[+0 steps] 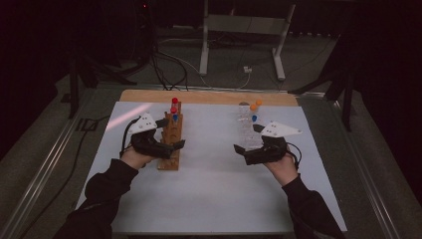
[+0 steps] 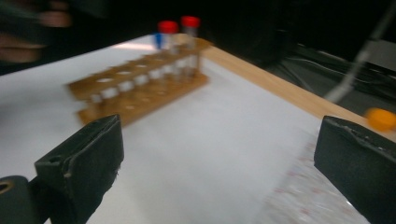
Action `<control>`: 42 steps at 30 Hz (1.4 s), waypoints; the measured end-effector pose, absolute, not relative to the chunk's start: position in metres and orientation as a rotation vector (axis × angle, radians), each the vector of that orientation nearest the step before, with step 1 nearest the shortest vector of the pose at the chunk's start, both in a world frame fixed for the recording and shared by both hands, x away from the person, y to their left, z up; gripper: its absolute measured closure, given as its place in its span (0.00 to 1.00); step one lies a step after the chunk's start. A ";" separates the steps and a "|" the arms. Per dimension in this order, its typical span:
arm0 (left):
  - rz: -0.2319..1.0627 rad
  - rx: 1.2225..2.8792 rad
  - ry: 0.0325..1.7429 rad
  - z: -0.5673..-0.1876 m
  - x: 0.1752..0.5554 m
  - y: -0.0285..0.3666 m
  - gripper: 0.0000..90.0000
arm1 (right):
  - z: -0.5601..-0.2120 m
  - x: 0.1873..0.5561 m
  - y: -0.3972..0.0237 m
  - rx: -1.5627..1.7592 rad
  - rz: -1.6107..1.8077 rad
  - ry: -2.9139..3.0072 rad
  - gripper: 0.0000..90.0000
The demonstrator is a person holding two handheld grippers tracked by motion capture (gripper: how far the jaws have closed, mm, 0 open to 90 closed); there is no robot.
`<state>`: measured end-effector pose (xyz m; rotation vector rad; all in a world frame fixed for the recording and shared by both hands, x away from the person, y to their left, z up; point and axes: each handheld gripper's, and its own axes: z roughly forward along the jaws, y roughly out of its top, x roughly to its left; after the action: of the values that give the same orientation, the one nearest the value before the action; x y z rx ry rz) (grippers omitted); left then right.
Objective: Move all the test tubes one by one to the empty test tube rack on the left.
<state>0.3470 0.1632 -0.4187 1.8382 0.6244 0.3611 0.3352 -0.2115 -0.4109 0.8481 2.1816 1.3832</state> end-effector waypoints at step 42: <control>0.309 1.854 0.584 -0.429 0.325 0.158 0.03 | -0.470 0.429 -0.241 1.228 1.071 2.100 0.84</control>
<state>0.3248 0.1583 -0.4288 1.8540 0.5841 0.3093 0.4285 -0.2414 -0.4702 1.2285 2.1004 1.0712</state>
